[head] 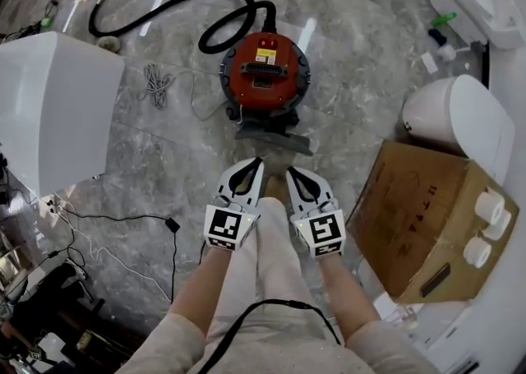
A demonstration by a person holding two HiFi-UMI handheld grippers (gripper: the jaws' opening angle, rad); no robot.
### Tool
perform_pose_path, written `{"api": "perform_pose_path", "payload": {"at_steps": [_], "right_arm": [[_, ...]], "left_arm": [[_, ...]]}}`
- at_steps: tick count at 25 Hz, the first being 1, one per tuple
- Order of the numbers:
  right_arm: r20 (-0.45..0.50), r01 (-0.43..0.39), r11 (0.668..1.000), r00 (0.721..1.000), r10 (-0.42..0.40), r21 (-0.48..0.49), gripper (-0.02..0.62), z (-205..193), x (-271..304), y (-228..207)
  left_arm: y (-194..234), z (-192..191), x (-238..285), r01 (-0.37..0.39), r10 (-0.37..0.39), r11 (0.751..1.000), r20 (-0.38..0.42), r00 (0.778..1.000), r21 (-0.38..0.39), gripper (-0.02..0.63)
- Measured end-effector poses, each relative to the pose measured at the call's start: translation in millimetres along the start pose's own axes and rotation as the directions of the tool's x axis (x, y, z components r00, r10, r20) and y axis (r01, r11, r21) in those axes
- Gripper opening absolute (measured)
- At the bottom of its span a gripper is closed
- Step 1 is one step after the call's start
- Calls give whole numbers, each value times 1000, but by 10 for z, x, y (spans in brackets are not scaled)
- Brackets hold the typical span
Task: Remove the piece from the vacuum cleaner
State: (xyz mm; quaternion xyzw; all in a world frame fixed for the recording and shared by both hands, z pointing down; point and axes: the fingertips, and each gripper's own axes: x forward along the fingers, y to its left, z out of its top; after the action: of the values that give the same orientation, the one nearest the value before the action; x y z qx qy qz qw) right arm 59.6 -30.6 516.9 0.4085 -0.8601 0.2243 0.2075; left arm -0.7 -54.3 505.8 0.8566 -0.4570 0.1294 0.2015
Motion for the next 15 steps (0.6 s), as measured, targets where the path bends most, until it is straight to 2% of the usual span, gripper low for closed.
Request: {"api": "perform_pose_path", "payload": {"at_steps": [5, 11, 15], "right_arm": [[-51, 1, 999, 999, -3, -36, 14, -243, 315, -85], [-181, 46, 998, 982, -53, -43, 14, -723, 642, -263], [-270, 59, 989, 958, -93, -133, 15, -968, 771, -375]], "left_arm": [[137, -312, 186, -11, 10, 999, -16, 1000, -37, 18], [317, -761, 401, -32, 29, 998, -58, 998, -49, 18], [353, -1006, 528, -9, 12, 999, -109, 994, 32, 18]]}}
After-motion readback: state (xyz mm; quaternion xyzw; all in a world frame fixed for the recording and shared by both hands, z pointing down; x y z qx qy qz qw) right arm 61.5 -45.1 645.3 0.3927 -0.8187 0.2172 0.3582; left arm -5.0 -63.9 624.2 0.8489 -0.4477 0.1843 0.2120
